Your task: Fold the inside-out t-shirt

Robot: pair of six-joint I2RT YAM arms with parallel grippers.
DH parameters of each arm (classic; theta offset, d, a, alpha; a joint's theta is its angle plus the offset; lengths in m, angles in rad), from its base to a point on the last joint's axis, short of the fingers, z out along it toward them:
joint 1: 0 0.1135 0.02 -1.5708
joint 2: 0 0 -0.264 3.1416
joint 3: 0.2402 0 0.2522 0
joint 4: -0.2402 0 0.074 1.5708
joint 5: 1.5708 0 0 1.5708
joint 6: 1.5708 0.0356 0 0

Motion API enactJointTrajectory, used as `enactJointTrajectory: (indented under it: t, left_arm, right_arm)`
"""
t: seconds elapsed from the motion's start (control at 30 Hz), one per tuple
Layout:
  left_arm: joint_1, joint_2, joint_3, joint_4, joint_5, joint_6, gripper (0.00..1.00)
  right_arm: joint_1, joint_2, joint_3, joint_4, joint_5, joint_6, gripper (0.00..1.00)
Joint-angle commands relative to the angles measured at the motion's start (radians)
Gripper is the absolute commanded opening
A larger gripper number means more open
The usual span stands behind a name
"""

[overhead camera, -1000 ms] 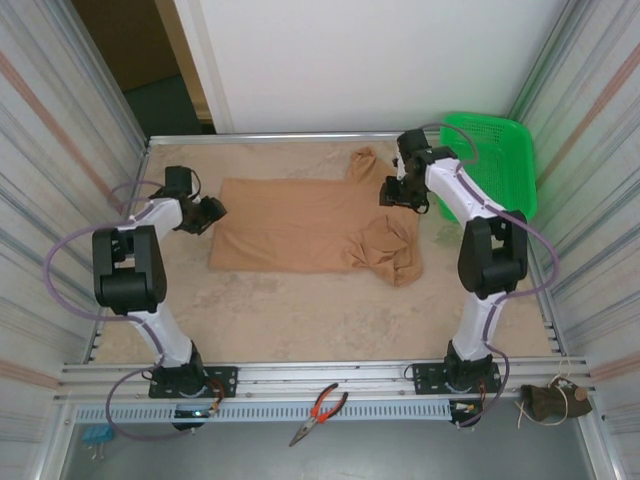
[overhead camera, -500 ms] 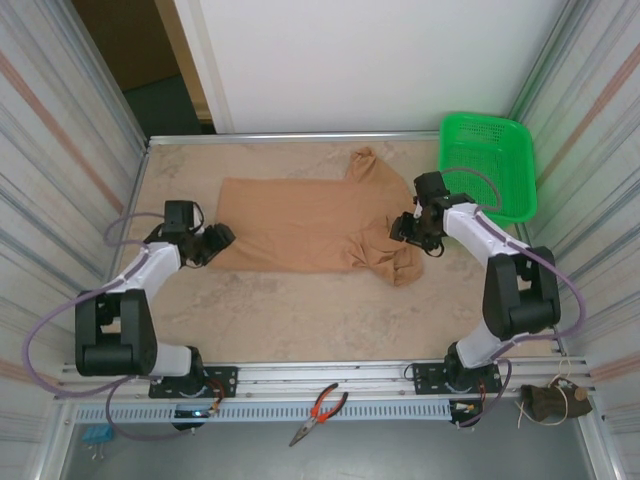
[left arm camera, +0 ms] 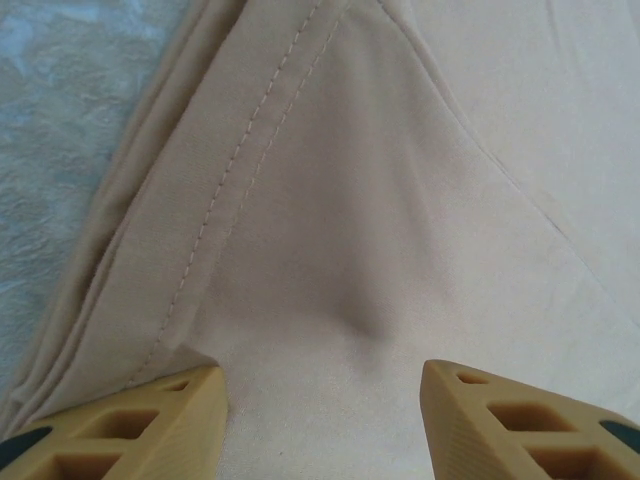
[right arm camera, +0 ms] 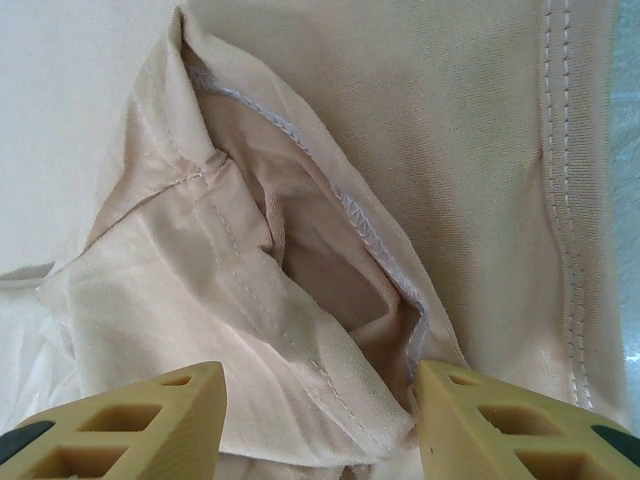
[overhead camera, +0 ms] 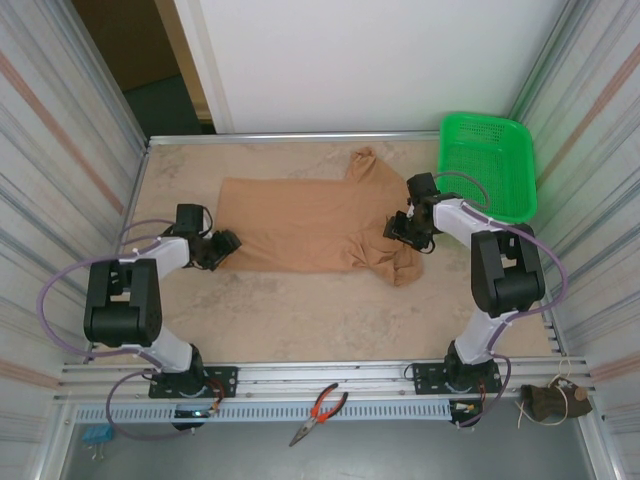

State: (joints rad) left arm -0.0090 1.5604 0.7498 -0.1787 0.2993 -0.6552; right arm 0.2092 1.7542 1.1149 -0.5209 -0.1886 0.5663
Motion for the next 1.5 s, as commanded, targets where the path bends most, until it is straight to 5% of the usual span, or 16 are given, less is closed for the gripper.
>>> enactJointTrajectory:
  t: [0.0,0.07,0.2,0.57,0.87,0.97,1.03,1.3,1.47]
  left_arm:
    - [-0.003,0.025,0.003,0.003,-0.006,-0.013,0.54]
    - [-0.003,0.034,0.002,0.001,-0.013,-0.012,0.54]
    - [-0.002,0.054,-0.001,-0.001,-0.022,-0.015,0.54]
    - [-0.002,0.077,0.012,-0.031,-0.043,-0.007,0.53]
    - [-0.002,0.084,0.003,-0.035,-0.051,0.000,0.53]
    - [-0.002,0.079,0.008,-0.041,-0.051,0.003,0.53]
    - [-0.001,0.072,0.012,-0.050,-0.049,0.004,0.53]
    - [0.004,-0.021,0.097,-0.130,-0.012,0.048,0.53]
    - [0.010,-0.117,0.137,-0.223,-0.042,0.091,0.54]
  right_arm:
    - [-0.004,0.003,0.013,0.007,-0.013,0.024,0.48]
    - [-0.007,0.003,0.010,0.012,-0.010,0.023,0.38]
    - [-0.020,0.011,0.010,0.013,-0.005,0.019,0.00]
    - [-0.086,0.004,0.185,-0.075,0.011,-0.052,0.00]
    - [-0.134,0.164,0.436,-0.137,0.051,-0.102,0.00]
    - [-0.131,0.141,0.436,-0.136,0.088,-0.112,0.36]
    - [-0.128,0.075,0.379,-0.133,0.100,-0.103,0.46]
    - [-0.022,-0.333,-0.080,-0.091,0.082,-0.002,0.53]
    - [0.091,-0.417,-0.235,-0.094,0.158,0.042,0.55]
